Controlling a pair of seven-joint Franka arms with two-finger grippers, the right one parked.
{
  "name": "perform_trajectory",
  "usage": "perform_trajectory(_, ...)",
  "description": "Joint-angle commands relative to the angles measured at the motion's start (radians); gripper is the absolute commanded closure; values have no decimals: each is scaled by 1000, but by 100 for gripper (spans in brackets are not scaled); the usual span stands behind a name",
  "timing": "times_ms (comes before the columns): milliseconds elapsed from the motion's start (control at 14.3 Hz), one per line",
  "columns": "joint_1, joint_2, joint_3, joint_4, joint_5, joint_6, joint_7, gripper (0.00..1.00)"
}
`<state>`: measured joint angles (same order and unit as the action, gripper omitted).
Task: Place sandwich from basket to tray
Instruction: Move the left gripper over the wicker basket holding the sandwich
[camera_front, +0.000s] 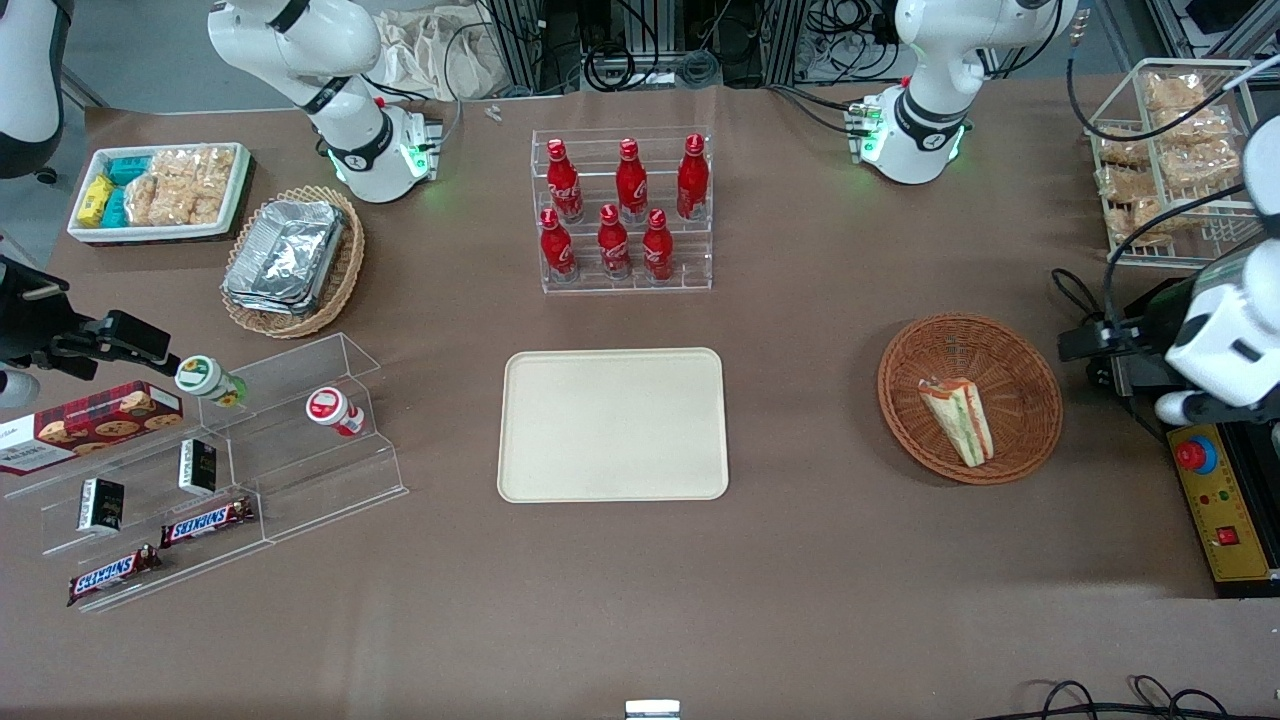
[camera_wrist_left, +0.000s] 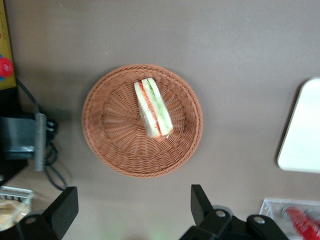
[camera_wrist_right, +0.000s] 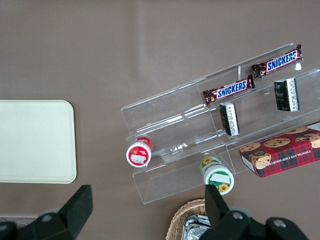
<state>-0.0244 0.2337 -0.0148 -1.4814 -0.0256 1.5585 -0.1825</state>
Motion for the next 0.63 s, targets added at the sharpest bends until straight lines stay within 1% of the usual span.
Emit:
perform_trajectory(0, -19, -23, 9, -127, -7, 125, -161, 0)
perform_trajectory(140, -20, -33, 9, -233, -7, 236, -274, 0)
perform_trajectory(279, -22, -19, 7, -307, 3, 314, -395, 0)
perform_trajectory(419, -37, -13, 9, -405, 6, 456, -417, 0)
perform_trajectory(558, -39, -11, 9, -489, 6, 561, -419, 0)
